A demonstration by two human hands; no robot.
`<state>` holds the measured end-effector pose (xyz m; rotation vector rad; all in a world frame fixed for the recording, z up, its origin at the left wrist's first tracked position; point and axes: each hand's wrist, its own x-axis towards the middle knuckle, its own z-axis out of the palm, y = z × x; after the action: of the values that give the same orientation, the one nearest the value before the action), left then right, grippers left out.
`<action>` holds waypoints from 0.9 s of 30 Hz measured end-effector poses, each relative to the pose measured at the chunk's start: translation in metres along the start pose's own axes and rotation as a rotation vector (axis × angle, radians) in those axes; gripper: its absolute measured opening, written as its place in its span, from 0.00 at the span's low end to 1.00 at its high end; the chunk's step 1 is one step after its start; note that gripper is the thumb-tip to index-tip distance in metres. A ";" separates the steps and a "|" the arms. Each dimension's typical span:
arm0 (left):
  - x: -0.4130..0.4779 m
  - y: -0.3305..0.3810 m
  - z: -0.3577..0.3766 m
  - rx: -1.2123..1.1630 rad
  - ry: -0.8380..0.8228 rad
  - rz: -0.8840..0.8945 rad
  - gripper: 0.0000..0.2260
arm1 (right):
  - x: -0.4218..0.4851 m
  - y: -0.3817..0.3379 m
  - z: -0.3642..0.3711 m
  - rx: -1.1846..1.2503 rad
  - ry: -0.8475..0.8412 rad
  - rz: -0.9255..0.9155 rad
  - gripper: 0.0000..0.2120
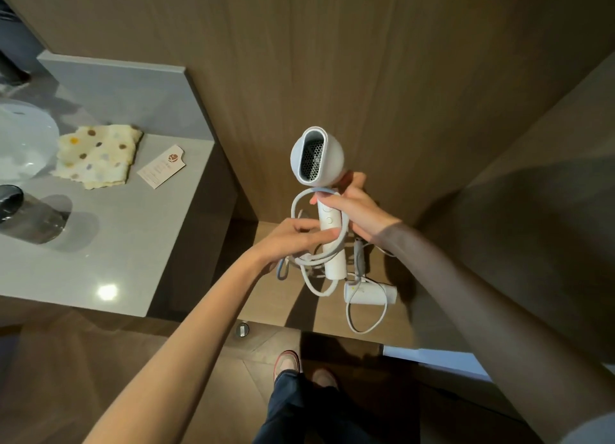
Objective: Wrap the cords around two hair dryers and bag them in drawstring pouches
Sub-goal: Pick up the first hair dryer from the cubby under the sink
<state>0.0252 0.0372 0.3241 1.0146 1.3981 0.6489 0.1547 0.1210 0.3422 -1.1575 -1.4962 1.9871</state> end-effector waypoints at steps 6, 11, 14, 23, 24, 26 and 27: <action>0.005 -0.012 -0.003 -0.074 0.129 -0.029 0.13 | -0.003 -0.005 -0.007 -0.104 -0.060 0.027 0.15; 0.008 -0.023 -0.012 -0.119 0.303 -0.108 0.11 | -0.017 -0.026 -0.018 -0.556 -0.126 -0.026 0.14; 0.013 -0.027 -0.013 -0.144 0.420 -0.151 0.14 | -0.026 -0.035 -0.020 -0.741 -0.227 -0.030 0.12; 0.019 -0.037 -0.015 -0.339 0.254 -0.152 0.07 | -0.034 -0.015 -0.039 -0.391 -0.021 -0.109 0.17; 0.020 -0.038 -0.015 -0.311 0.260 -0.139 0.05 | -0.032 -0.012 -0.044 -0.232 0.057 -0.112 0.18; 0.020 -0.041 -0.016 -0.235 0.292 -0.133 0.02 | -0.027 -0.013 -0.059 0.033 0.183 -0.127 0.19; 0.018 -0.042 -0.015 -0.207 0.304 -0.129 0.01 | -0.026 -0.015 -0.065 0.068 0.205 -0.139 0.20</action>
<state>0.0049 0.0368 0.2806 0.6754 1.6071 0.8579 0.2193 0.1459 0.3603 -1.1567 -1.3565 1.7563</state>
